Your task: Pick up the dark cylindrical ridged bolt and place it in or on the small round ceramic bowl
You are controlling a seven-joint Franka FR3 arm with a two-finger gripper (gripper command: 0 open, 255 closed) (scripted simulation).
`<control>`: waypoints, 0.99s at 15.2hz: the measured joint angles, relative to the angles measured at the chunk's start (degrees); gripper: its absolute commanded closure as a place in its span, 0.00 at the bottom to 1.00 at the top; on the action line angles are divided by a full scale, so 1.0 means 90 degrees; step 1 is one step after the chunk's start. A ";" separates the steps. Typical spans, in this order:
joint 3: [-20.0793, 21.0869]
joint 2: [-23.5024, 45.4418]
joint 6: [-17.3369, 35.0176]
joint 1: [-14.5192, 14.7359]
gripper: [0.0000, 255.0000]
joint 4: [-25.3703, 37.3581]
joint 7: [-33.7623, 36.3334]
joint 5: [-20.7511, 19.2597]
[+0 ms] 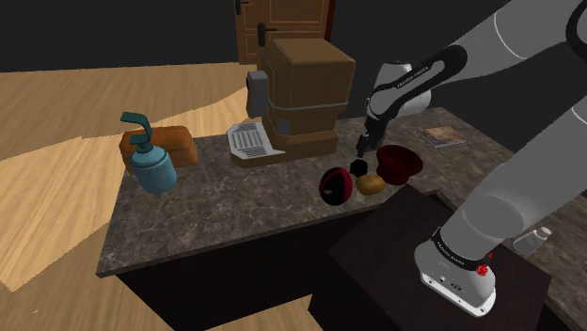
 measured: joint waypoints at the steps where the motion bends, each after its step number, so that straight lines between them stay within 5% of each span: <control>1: -0.0019 0.0210 0.0195 0.0014 0.00 0.0016 -0.0080 0.0070; 6: -0.0111 0.1436 0.1069 -0.0049 0.00 0.0356 -0.0771 0.0613; 15: 0.0071 0.2214 0.1764 -0.0153 0.00 0.0415 -0.1172 0.1119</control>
